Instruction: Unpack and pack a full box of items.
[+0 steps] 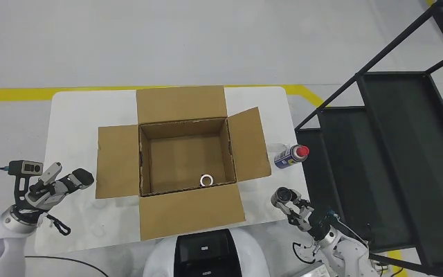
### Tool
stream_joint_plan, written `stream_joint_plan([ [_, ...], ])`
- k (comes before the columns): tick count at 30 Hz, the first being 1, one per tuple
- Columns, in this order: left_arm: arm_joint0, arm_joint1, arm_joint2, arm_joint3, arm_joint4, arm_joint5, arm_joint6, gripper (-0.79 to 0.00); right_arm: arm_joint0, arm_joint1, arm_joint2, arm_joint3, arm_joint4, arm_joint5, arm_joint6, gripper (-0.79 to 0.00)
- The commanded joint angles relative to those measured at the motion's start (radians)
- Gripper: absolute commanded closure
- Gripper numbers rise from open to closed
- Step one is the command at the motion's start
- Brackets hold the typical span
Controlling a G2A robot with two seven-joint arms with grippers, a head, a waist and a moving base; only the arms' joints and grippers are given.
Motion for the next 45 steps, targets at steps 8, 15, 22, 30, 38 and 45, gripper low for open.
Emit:
stream_joint_plan([
  [8,0.0,0.0,0.0,0.0,0.0,0.0,0.0,-0.785,0.134,0.002,-0.073,0.241,-0.059,0.113,-0.145,0.0],
  [15,0.0,0.0,0.0,0.0,0.0,0.0,0.0,-0.785,0.243,-0.007,-0.129,0.398,-0.045,0.232,-0.226,0.0],
  [22,0.0,0.0,0.0,0.0,0.0,0.0,0.0,-0.785,0.34,-0.014,-0.178,0.544,-0.034,0.275,-0.249,0.0],
  [30,0.0,0.0,0.0,0.0,0.0,0.0,0.0,-0.785,0.414,-0.028,-0.228,0.65,0.007,0.332,-0.292,0.0],
  [38,0.0,0.0,0.0,0.0,0.0,0.0,0.0,-0.785,0.469,-0.039,-0.267,0.725,0.032,0.385,-0.298,0.0],
  [45,0.0,0.0,0.0,0.0,0.0,0.0,0.0,-0.785,0.488,-0.043,-0.289,0.769,0.055,0.389,-0.314,-0.785],
])
